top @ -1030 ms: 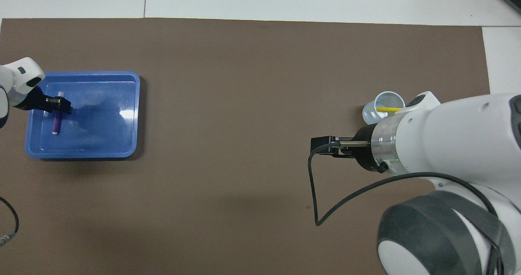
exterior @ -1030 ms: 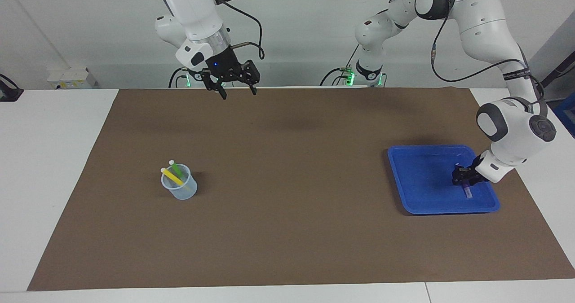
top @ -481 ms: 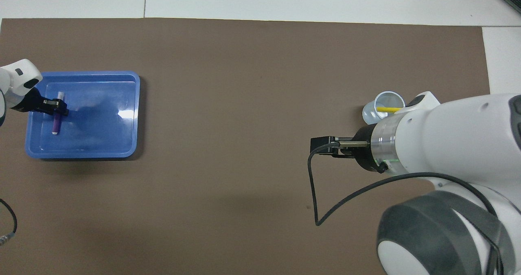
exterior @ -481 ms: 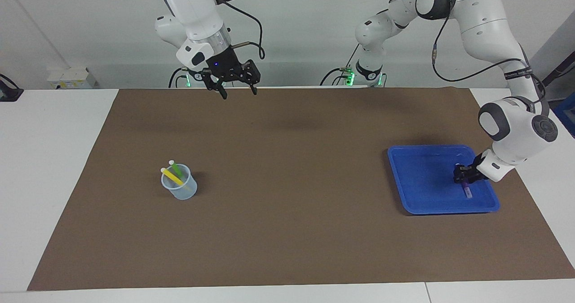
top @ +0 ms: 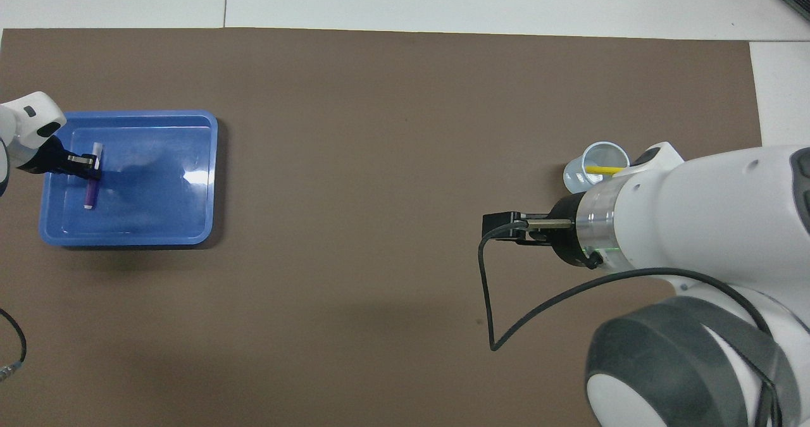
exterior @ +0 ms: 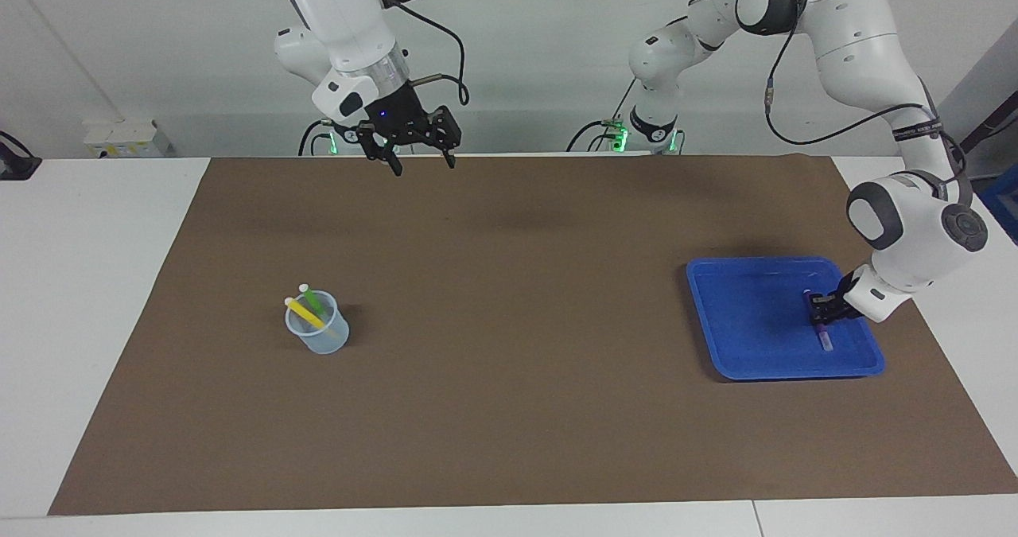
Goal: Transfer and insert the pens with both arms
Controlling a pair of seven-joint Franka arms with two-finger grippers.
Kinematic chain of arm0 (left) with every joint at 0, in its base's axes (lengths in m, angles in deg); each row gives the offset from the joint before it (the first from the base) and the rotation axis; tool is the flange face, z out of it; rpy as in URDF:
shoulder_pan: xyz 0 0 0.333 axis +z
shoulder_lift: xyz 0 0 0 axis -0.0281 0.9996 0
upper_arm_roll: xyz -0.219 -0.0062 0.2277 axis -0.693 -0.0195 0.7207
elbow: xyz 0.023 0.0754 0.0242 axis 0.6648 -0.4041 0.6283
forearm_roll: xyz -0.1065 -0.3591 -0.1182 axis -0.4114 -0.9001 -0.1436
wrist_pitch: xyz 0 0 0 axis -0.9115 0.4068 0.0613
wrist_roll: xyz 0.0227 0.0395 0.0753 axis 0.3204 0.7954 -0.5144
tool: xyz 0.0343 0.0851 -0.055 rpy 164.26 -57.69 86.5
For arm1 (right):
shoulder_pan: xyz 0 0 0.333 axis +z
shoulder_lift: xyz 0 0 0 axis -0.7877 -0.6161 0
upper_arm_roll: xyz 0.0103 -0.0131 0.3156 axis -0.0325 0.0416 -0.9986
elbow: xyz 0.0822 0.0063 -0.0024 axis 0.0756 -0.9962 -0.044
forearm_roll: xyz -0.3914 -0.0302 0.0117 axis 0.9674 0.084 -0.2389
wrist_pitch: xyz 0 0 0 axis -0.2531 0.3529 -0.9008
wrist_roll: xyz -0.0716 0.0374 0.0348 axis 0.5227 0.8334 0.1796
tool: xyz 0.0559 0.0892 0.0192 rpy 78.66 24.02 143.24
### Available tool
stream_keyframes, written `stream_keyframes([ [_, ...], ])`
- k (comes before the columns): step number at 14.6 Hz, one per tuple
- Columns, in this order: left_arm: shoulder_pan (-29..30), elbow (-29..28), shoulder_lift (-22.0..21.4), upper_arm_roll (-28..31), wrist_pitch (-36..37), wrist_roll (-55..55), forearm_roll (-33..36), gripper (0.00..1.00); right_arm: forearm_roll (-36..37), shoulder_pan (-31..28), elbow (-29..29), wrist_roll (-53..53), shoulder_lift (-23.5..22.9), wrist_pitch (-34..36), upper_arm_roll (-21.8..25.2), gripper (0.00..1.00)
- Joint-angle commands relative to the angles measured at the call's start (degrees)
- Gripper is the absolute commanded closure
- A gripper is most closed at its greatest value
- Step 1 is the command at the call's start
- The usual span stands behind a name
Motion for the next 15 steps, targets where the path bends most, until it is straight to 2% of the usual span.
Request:
stream_keyframes([
  [1, 0.41, 0.00, -0.42, -0.35, 0.87, 0.51, 0.63, 0.92, -1.44, 1.01, -1.16, 1.75, 0.70, -1.47, 0.03, 0.00],
  [4, 0.24, 0.09, -0.42, -0.35, 0.69, 0.42, 0.19, 1.00, -1.53, 1.80, -1.25, 5.97, 0.09, -4.45, 0.03, 0.00],
  [7, 0.06, 0.62, -0.51, -0.52, 2.79, 0.42, -0.25, 1.00, -3.55, 2.95, -2.21, 9.75, -0.18, -7.35, 0.03, 0.00],
  [11, -0.29, 1.06, -0.69, -0.35, 4.65, 0.16, -4.91, 1.00, -3.64, 4.62, -2.48, 12.30, -1.32, -10.60, 0.03, 0.00],
  [15, -0.99, 1.85, -1.48, -0.87, 10.61, -1.07, -5.87, 1.00, -4.17, 5.94, -2.48, 12.66, -2.29, -12.98, 0.03, 0.00],
])
